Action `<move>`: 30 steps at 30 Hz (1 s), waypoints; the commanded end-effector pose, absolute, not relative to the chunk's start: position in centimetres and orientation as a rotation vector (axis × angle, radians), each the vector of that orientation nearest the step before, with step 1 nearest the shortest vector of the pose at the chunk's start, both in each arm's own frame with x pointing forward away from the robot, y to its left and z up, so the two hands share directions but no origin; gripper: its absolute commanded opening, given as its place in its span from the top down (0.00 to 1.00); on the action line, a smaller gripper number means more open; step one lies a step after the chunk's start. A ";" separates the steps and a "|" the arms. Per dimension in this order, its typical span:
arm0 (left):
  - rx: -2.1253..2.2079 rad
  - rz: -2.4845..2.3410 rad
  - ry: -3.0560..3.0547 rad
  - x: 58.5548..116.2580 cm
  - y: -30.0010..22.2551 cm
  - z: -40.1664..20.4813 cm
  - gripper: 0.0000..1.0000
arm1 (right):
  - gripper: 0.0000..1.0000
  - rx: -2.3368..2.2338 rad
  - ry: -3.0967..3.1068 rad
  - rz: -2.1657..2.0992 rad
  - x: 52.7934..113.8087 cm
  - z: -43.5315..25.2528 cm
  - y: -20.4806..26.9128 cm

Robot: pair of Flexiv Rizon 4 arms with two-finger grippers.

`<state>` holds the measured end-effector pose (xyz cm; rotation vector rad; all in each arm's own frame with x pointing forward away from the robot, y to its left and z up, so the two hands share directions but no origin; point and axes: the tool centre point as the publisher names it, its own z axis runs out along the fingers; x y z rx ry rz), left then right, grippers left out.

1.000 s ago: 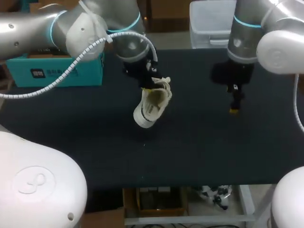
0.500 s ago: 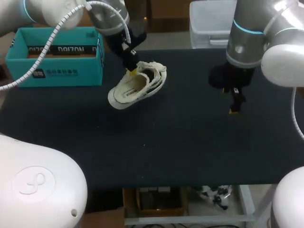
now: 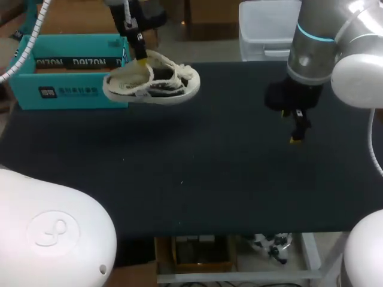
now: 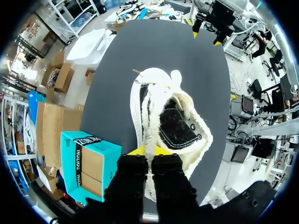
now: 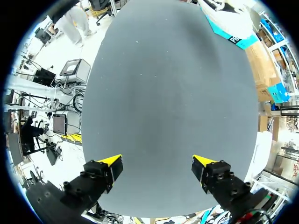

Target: Open the shoe tongue, take the insole out of the shoe, put the insole back into the shoe, and pack the shoe into the shoebox

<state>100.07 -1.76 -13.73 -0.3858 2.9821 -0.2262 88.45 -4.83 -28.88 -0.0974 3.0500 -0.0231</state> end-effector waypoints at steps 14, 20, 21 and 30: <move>-0.263 -0.292 2.985 112.9 13.6 -7.7 1.00 | 0.00 -0.098 3.052 -0.022 88.5 -28.8 -4.9; -0.255 -0.274 2.972 116.1 18.2 -7.4 1.00 | 0.00 -0.098 3.052 -0.022 88.5 -28.8 -4.9; -0.258 -0.264 2.969 116.6 18.7 -7.6 1.00 | 0.00 -0.098 3.052 -0.022 88.5 -28.8 -4.9; -0.205 -0.245 3.027 120.6 22.7 -11.8 1.00 | 0.00 -0.098 3.052 -0.022 88.5 -28.8 -4.9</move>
